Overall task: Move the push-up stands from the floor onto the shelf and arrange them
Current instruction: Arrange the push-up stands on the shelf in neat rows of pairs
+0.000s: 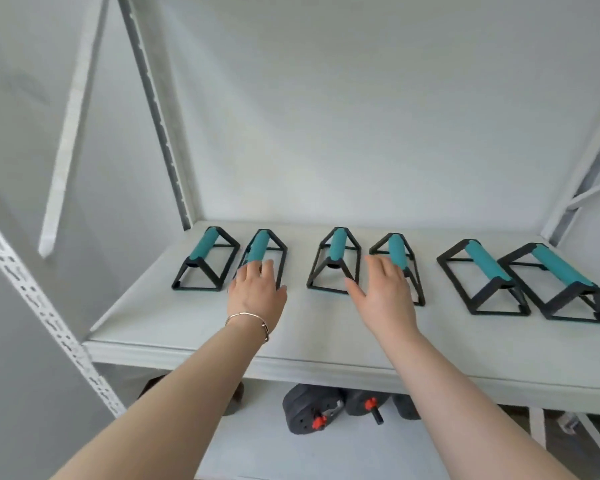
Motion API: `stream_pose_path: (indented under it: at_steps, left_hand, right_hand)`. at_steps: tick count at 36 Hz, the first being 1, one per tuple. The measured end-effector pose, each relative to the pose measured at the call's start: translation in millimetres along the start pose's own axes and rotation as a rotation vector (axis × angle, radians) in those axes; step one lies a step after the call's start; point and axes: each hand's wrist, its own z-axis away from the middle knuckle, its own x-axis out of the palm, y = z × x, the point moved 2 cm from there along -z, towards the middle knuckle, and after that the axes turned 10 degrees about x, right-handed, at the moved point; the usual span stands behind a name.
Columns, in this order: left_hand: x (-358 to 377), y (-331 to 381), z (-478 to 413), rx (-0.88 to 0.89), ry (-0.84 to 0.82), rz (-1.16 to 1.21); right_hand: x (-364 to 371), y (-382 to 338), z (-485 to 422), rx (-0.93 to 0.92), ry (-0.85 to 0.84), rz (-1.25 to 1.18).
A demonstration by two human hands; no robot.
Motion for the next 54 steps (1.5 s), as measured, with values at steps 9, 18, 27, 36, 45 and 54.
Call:
stream_pose_path:
  at_steps: [9,18,27,36,45,54]
  left_hand:
    - [4,-76,-33,-0.074,0.048,-0.019]
    - [21,-136,-72,-0.146,0.042,-0.058]
    - [36,-175,-106,-0.178,0.002,0.01]
    - [41,-196,-136,-0.155,-0.086,0.079]
    - [44,-241,-177,-0.008,-0.147,0.15]
    - [46,-278,-209,0.128,-0.169,0.255]
  right_hand:
    - [59,-56,-27,-0.039,-0.073,-0.094]
    - [131,-108,-67,0.019,-0.24,-0.235]
    - [187,-153,-86,0.183,-0.458,-0.241]
    - [201,-172,-104,0.298,-0.519,-0.13]
    - [212,-162,-139,0.222,-0.546,-0.014]
    - [214,-139,-180,0.124,-0.661,0.064]
